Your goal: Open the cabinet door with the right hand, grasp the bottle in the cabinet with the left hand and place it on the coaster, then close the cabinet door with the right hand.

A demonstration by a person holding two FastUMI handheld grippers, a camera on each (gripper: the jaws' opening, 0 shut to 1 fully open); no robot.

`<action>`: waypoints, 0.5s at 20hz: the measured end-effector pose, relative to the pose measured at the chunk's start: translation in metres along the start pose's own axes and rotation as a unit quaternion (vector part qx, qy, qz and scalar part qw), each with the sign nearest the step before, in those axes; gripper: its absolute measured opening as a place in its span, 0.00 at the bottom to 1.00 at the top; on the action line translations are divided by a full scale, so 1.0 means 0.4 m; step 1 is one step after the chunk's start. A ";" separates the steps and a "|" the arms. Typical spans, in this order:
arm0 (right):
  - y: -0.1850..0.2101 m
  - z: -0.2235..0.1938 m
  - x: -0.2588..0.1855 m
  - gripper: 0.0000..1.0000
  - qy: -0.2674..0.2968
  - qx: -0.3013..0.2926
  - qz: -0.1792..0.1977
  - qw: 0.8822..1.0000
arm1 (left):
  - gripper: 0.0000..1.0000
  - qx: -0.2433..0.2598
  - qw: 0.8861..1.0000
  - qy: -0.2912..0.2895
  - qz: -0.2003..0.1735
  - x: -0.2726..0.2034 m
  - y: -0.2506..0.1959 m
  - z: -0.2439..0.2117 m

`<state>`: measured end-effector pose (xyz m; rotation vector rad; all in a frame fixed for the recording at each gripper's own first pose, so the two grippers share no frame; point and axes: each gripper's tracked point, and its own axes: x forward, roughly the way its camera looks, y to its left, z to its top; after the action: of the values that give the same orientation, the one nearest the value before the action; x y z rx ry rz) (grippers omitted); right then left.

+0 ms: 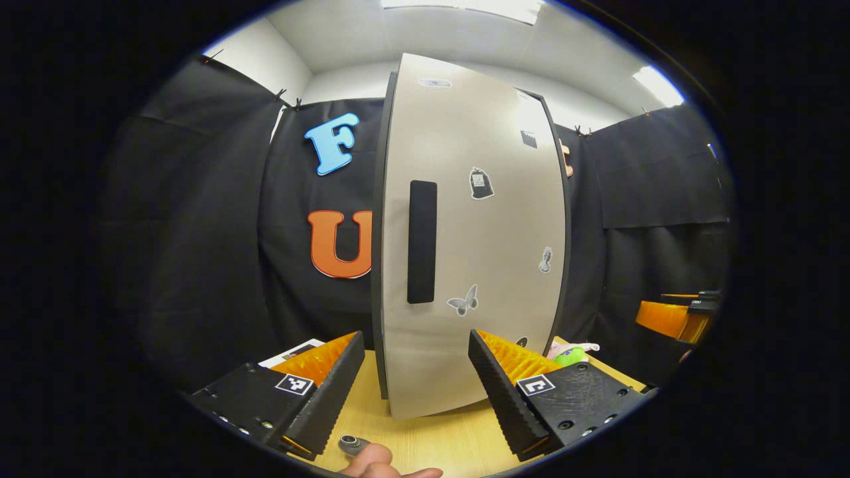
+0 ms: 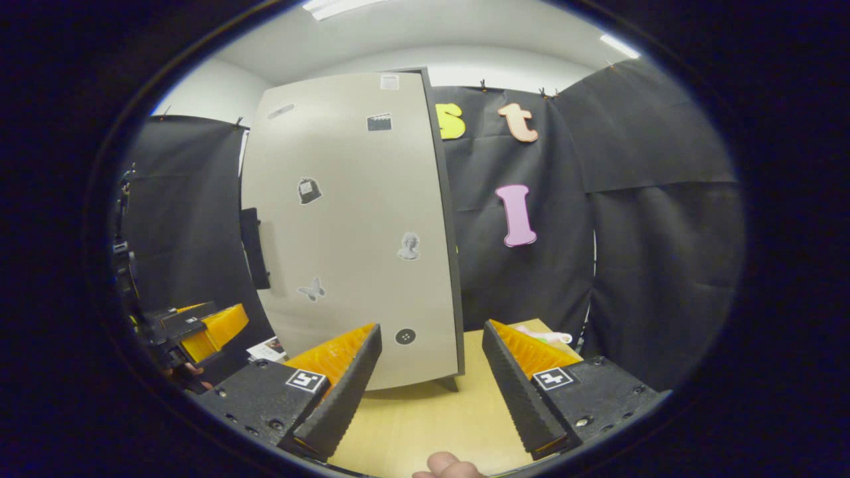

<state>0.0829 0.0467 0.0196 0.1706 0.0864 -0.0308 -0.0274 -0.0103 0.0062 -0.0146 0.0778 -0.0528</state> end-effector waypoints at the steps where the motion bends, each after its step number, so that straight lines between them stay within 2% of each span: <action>1: 0.001 -0.006 0.004 1.00 0.001 0.001 0.002 1.000 | 0.95 -0.008 1.000 0.000 -0.002 -0.003 -0.008 0.004; 5: 0.011 -0.002 0.045 0.98 0.011 -0.003 0.005 1.000 | 0.95 0.001 1.000 0.021 0.022 0.013 0.022 0.003; 6: 0.022 0.008 0.059 0.95 0.008 0.000 0.013 1.000 | 0.95 -0.003 0.999 0.032 0.028 0.024 0.031 -0.006; 9: 0.043 -0.002 0.098 0.99 0.028 -0.016 0.020 0.999 | 0.95 -0.023 0.998 0.049 0.041 0.034 0.045 -0.018; 10: 0.059 0.005 0.113 0.94 0.027 -0.016 0.026 0.999 | 0.95 -0.024 0.998 0.046 0.043 0.041 0.045 -0.014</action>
<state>0.1290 0.0685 0.0215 0.1408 0.1363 0.0272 -0.0104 0.0068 -0.0012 -0.0559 0.1707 0.0351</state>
